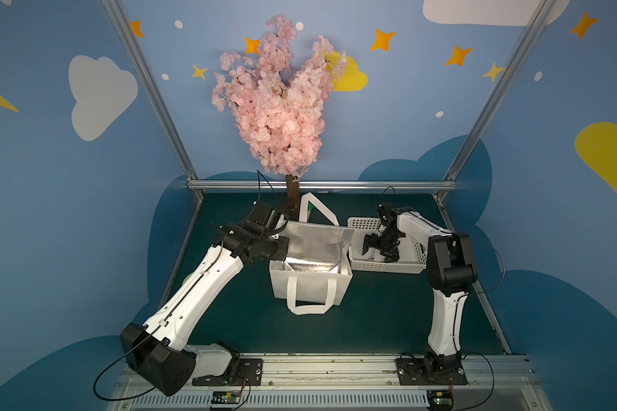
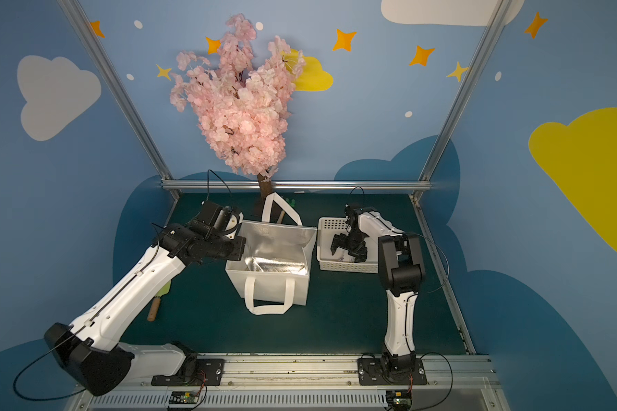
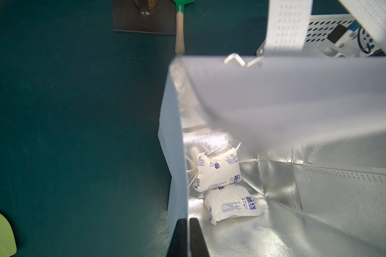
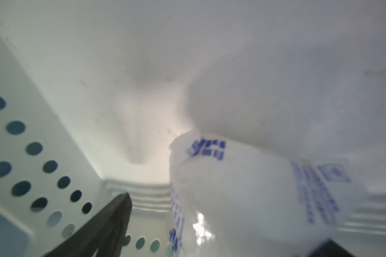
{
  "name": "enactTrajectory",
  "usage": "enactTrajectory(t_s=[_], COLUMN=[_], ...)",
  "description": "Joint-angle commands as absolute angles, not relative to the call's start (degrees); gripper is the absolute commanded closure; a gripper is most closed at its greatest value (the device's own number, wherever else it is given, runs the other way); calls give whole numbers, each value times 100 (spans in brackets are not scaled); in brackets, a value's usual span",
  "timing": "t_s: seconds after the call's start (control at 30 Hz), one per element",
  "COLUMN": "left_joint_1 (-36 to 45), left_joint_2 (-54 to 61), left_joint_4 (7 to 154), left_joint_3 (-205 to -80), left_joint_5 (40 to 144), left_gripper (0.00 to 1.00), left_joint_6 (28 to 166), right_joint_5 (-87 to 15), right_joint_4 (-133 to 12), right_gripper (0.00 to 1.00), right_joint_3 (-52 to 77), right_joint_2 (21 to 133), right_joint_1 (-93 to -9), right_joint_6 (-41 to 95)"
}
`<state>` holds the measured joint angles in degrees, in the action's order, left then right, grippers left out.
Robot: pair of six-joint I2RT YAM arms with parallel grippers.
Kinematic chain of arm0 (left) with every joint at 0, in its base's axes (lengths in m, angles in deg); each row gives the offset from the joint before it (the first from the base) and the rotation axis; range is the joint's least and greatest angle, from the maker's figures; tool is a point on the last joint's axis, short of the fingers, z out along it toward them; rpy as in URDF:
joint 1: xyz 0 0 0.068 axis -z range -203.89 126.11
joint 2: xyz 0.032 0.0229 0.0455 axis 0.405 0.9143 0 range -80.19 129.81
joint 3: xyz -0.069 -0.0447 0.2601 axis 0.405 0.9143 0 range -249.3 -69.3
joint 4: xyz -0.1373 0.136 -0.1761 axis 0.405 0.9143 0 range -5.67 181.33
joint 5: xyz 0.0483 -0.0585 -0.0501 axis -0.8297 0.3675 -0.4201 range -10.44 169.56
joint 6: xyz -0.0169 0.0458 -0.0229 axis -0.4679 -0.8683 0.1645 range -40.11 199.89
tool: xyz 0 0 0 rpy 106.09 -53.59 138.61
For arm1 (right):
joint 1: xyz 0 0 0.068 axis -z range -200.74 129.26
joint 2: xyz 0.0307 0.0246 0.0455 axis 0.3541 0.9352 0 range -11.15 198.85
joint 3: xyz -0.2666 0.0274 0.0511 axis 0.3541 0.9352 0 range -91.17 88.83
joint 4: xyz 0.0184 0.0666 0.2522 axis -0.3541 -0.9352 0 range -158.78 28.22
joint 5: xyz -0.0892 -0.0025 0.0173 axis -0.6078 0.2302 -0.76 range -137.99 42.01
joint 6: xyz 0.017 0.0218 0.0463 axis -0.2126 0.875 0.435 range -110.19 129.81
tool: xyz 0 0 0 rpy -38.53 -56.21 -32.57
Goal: Place the ice pack in the delivery bag
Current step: Pick up the ice pack from the bin.
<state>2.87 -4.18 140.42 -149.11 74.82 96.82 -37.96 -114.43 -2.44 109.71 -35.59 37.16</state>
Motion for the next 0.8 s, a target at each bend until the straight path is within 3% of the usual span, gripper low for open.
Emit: enactTrajectory(t_s=[0.0, 0.17, 0.33, 0.43, 0.77], left_joint_1=[257, 249, 246, 243, 230], left_joint_2=[-545, -556, -550, -551, -521], left_joint_4=[14083, 14079, 14083, 14078, 14049], left_joint_3=[-14964, -14954, -14947, -14954, -14994], left_joint_5=[7428, 7402, 7397, 7411, 7490], left_gripper=[97, 97, 97, 97, 97], left_joint_6=[9689, 9686, 9698, 9686, 9664], right_joint_5=[-3972, -4317, -4562, -4728, -5027], right_joint_4=[-11266, -11344, -11353, -11354, -11648], right_gripper=[13, 27, 62, 68, 70], right_joint_3=[-409, -269, -15, 56, -250], right_joint_2=[11177, 11190, 10999, 10764, 9328], right_joint_1=[-3549, -3687, -3750, -3742, -3744], right_joint_6=[3974, 3854, 3710, 3597, 2900])
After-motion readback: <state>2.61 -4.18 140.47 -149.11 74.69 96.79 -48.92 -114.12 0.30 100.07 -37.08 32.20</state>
